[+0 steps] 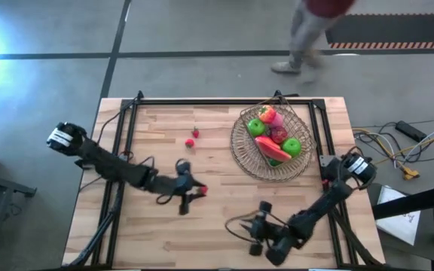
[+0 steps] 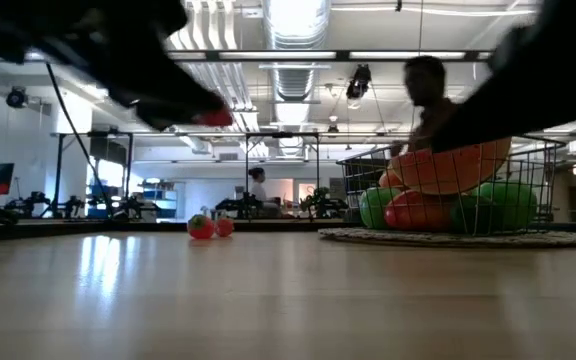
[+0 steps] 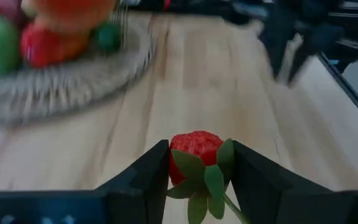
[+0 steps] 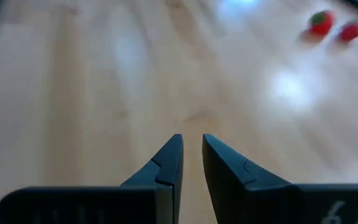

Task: Build produce basket
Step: Put the bottom strawberry into the gold wire basket

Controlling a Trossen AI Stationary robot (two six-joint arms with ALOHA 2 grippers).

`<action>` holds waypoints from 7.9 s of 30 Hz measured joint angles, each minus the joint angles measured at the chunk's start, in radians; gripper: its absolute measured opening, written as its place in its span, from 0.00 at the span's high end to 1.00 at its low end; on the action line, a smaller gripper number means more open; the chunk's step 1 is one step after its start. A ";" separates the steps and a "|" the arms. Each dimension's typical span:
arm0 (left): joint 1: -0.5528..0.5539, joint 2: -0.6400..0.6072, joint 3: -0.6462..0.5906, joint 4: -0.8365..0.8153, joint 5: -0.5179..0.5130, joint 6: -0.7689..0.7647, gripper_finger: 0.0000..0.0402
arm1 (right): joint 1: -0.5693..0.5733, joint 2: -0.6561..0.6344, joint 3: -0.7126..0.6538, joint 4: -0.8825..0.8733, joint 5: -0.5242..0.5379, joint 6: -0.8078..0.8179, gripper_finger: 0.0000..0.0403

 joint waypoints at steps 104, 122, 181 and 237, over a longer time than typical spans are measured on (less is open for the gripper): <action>0.551 0.121 0.621 -0.792 0.012 0.407 0.37 | 0.204 0.002 -0.002 -0.015 0.337 0.188 0.87; 0.376 -0.378 -0.350 -0.128 -0.127 0.164 0.37 | 0.087 0.002 -0.003 -0.016 0.393 0.100 0.87; 0.509 0.288 -0.105 0.148 0.155 0.339 0.56 | 0.082 0.002 -0.003 -0.008 0.388 0.108 0.87; 0.212 0.453 0.293 0.158 0.773 -0.084 0.59 | -0.148 0.062 0.066 0.130 0.071 -0.543 0.42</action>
